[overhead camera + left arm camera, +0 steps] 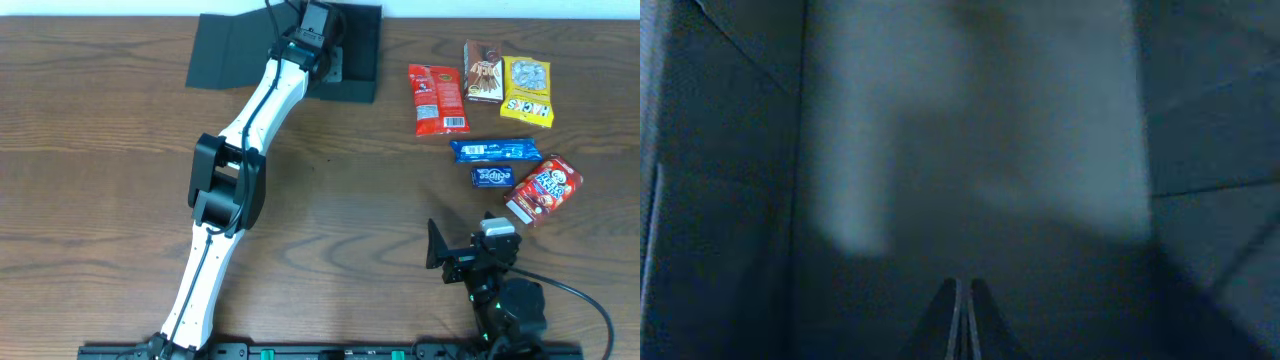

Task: Pack container
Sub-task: 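Reach the left gripper to the box lid and push it upward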

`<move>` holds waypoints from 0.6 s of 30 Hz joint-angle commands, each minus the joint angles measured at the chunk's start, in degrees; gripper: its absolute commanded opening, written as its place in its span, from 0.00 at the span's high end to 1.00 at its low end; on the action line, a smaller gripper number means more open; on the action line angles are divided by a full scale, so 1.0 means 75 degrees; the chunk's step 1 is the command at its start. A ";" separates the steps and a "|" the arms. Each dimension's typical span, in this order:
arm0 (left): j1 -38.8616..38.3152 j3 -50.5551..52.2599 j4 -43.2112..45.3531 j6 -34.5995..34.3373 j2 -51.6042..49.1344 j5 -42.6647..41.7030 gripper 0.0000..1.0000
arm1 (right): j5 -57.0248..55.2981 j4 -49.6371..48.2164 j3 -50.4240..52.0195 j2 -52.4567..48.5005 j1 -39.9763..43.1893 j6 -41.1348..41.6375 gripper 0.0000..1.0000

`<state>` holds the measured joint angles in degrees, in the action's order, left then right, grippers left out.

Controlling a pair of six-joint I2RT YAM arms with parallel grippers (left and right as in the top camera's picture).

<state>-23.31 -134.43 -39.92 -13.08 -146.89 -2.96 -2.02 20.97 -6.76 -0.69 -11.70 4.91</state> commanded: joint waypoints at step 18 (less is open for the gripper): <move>-0.1253 -0.0009 -0.4351 -0.0332 0.1629 0.4911 0.94 | -0.0076 0.0009 0.0064 0.0041 -0.0050 -0.0122 0.01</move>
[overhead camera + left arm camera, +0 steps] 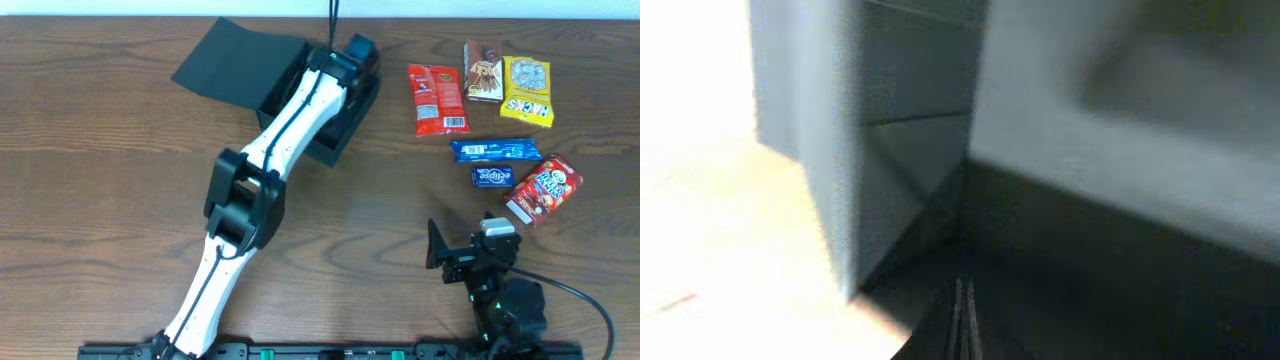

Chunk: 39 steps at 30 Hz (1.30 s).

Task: Pack container
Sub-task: 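Reach the left gripper to the box lid and push it upward, then push the lid over with the left gripper to close the box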

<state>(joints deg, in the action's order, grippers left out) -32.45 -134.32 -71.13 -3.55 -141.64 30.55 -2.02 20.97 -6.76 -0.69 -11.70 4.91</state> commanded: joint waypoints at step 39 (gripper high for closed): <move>0.0848 0.0058 -0.2002 -0.8061 -0.0172 -0.3351 0.94 | -0.0073 0.0009 0.0064 0.0041 -0.0050 -0.0122 0.01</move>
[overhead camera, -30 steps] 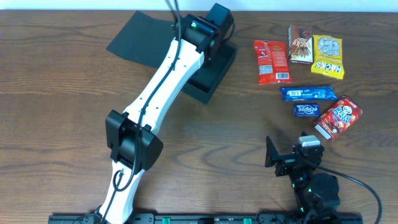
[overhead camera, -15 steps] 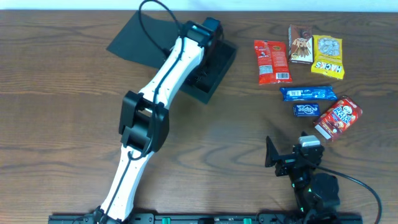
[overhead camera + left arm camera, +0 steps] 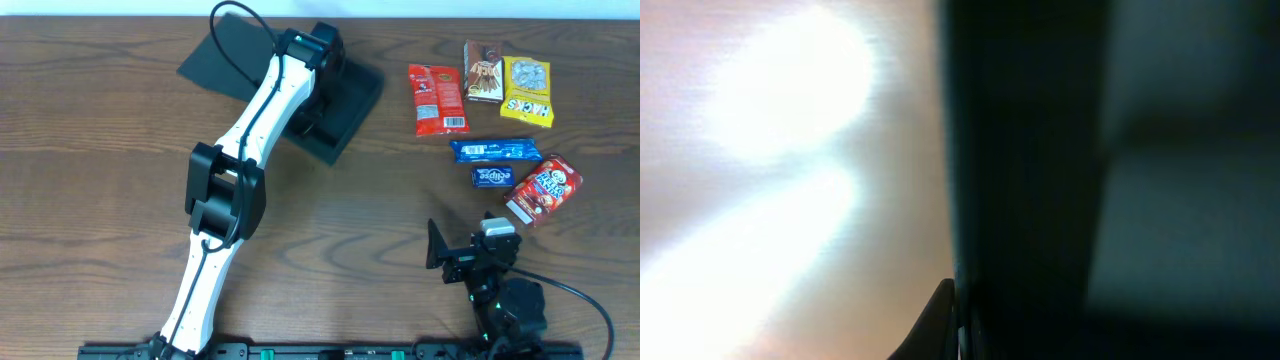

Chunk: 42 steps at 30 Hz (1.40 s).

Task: Pack container
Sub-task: 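Push the lid over with the left gripper to close the box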

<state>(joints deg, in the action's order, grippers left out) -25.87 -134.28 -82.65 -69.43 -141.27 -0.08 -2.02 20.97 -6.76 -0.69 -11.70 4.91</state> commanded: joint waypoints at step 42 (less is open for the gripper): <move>-0.0778 0.1810 0.0621 0.6237 0.0525 0.2057 0.94 | -0.0073 0.0009 0.0064 0.0041 -0.0050 -0.0119 0.01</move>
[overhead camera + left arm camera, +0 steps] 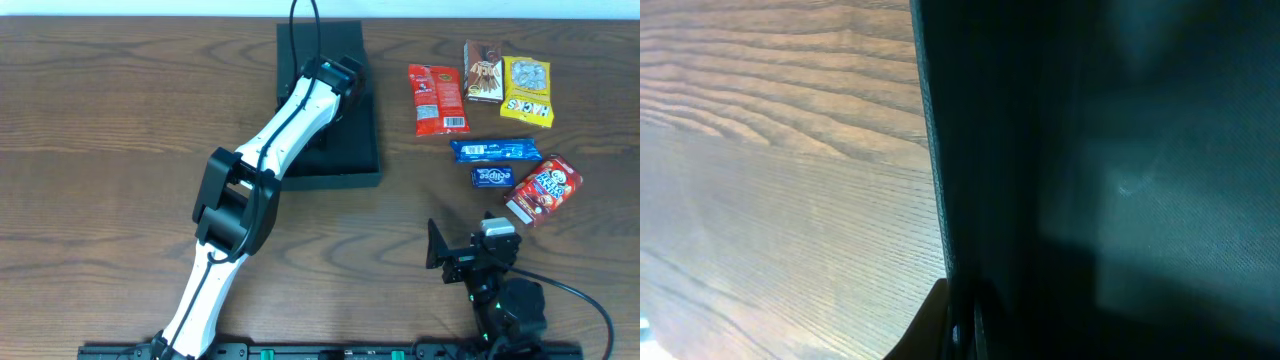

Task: Pack container

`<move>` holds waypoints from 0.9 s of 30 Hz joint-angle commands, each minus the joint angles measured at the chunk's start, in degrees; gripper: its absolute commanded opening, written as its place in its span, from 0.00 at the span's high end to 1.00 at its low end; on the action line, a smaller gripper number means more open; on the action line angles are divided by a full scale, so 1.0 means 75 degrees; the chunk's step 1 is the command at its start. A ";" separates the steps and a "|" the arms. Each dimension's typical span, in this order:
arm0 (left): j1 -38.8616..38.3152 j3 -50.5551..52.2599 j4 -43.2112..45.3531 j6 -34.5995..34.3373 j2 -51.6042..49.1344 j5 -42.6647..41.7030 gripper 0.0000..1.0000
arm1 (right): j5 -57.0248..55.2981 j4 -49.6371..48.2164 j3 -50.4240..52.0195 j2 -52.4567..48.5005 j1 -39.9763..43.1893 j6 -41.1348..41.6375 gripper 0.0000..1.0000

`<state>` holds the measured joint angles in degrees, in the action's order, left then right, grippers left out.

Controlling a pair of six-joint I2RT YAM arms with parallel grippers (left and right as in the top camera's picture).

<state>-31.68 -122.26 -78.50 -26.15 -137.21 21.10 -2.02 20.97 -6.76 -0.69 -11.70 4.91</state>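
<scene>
The black container (355, 150) lies open at the far middle of the table, its long side running from far to near. My left gripper (343, 78) reaches over its far right part. In the left wrist view that gripper (962, 335) is shut on the thin edge of the container's wall (940, 150), with wood on the left and the dark inside on the right. To the right lie the snacks: a red packet (436, 98), a brown packet (483, 70), a yellow packet (526, 90), a blue bar (494, 150), a small dark gum pack (492, 177) and a red box (543, 190). My right gripper (440, 245) rests near the front right.
The white left arm (245, 190) stretches diagonally from the front edge to the container. The folded right arm (505, 300) sits at the front right, just in front of the red box. The table's far edge runs close behind the container.
The container was turned diagonally, its lid pointing far left. Now it stands square to the table, a little nearer and further right. My left gripper still grips its wall.
First the container sat at the far edge with its lid spread to the left and my left gripper inside it. Then it lay skewed, pulled nearer. Later it was still diagonal, with the gripper on its wall. Now it is squared up beside the snacks. The right arm has not moved.
</scene>
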 commanded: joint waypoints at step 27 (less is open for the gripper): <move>-0.0064 0.0207 0.0067 0.0632 0.2034 -0.0965 0.28 | -0.0073 0.0009 0.0064 0.0041 -0.0050 -0.0122 0.01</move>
<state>-32.34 -120.70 -77.91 -20.95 -128.05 13.78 -2.02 20.97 -6.76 -0.69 -11.70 4.91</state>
